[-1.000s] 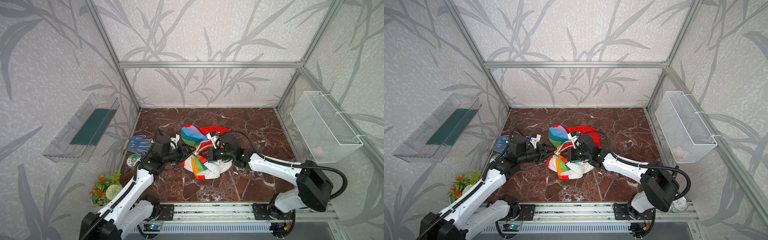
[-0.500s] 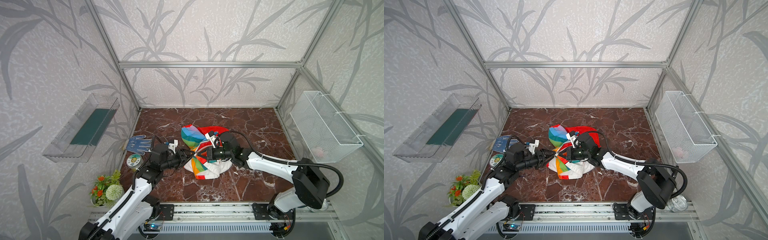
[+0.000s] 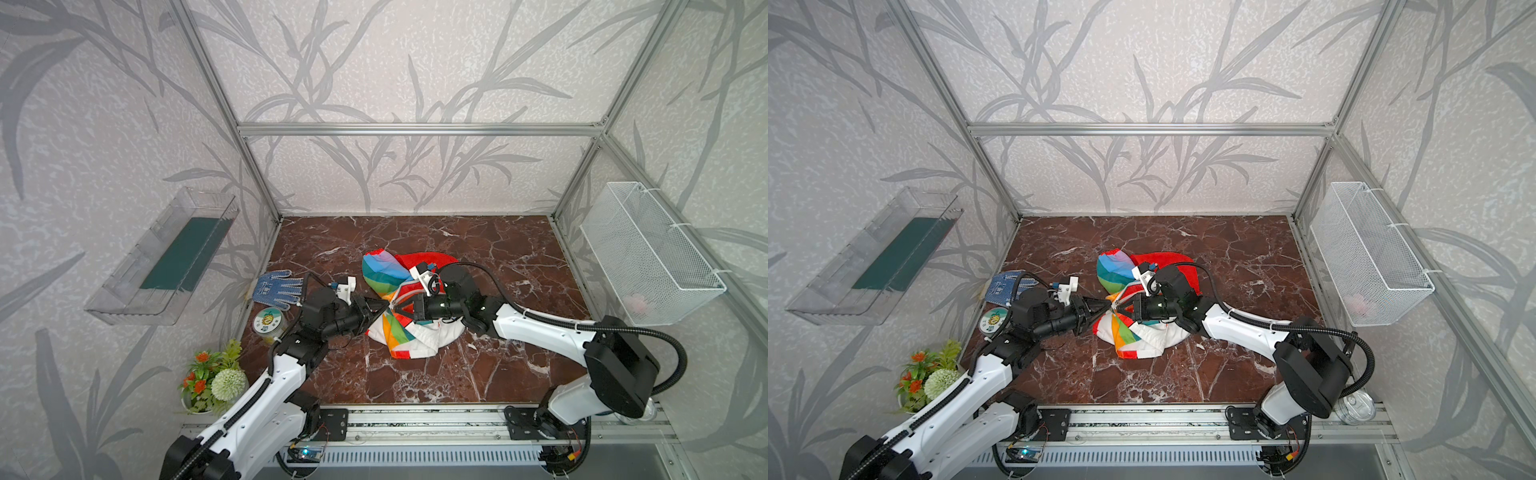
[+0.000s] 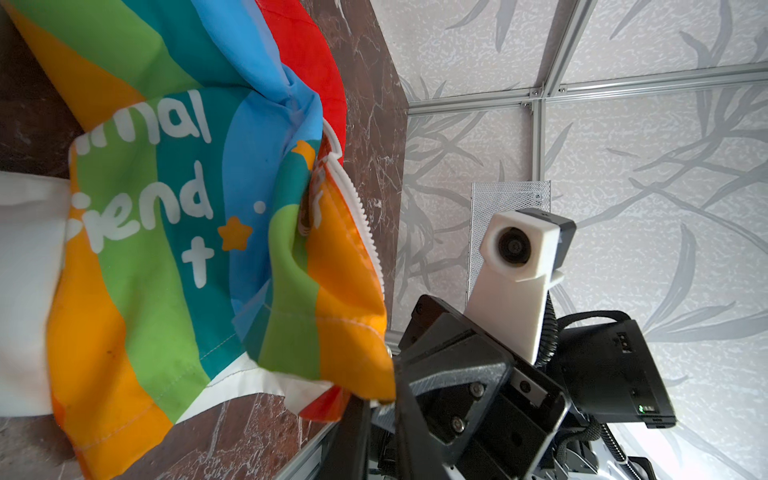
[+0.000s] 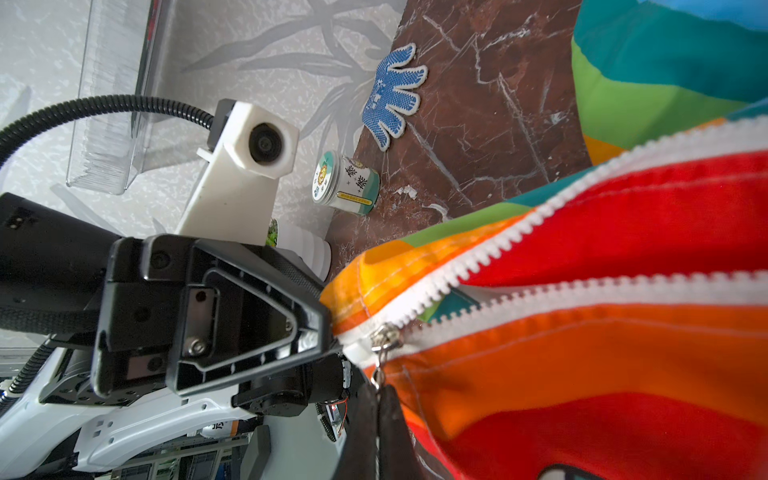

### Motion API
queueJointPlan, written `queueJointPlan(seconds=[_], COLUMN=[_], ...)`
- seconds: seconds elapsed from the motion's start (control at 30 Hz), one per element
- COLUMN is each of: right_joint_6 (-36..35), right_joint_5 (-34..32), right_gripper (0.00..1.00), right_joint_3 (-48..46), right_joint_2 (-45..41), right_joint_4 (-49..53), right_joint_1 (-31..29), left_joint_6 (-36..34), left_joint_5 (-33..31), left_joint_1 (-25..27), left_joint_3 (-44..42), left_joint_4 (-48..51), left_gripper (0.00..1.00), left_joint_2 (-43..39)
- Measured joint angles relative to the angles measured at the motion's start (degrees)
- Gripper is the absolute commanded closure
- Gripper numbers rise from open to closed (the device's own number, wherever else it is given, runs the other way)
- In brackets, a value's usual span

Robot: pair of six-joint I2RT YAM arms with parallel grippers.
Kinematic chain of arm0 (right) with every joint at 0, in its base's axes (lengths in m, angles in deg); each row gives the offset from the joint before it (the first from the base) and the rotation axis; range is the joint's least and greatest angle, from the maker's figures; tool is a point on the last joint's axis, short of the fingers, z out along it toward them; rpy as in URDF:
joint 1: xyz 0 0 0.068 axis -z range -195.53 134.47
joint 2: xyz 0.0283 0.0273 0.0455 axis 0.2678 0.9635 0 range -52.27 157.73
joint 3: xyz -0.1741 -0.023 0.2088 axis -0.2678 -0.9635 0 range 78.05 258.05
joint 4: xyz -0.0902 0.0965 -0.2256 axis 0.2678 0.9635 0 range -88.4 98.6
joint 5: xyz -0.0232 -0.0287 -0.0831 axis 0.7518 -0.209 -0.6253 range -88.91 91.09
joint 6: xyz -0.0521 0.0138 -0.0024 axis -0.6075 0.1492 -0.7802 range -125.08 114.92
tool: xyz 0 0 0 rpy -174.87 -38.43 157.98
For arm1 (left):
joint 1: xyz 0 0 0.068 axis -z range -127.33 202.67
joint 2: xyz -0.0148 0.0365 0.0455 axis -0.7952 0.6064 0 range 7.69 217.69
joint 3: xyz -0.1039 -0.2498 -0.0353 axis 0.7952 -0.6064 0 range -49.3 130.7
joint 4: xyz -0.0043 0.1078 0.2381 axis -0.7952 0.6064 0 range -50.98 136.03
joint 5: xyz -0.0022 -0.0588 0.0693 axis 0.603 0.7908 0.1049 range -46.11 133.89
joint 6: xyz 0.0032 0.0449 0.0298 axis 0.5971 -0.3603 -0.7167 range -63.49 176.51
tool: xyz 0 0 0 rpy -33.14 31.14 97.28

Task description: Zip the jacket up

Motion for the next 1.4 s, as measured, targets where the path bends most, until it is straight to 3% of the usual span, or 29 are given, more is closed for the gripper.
queueJointPlan(seconds=[0.13,0.63,0.7,0.8,1.03,1.4], right_joint_6=[-0.1,-3.5,-3.9,-4.1,-4.0,-3.7], right_joint_5=[0.0,2.7,3.5,4.2,5.1,5.1], right_gripper=[1.0,1.0,1.0,1.0,1.0,1.0], right_joint_3=[0.0,4.1,5.3,5.8,5.8,5.7], right_joint_2=[0.0,-0.4,-0.4,-0.4,-0.3,-0.3], right_joint_4=[0.1,9.6,10.0,10.1,10.7,10.7], right_joint_1=[0.1,5.0,5.1,5.2,5.2,5.1], left_joint_6=[0.0,-7.2,-7.5,-6.7,-5.8,-3.0], left_joint_5=[-0.2,-1.5,-1.0,0.3,0.2,0.9], left_joint_1=[0.0,-0.5,-0.5,-0.4,-0.1,1.1], left_joint_3=[0.0,1.4,1.4,1.4,1.3,1.1], left_joint_4=[0.2,9.7,9.2,6.4,1.2,-8.0], left_gripper=[1.0,1.0,0.67,0.55,0.53,0.55], left_joint_2=[0.0,-0.3,-0.3,-0.3,-2.4,3.2])
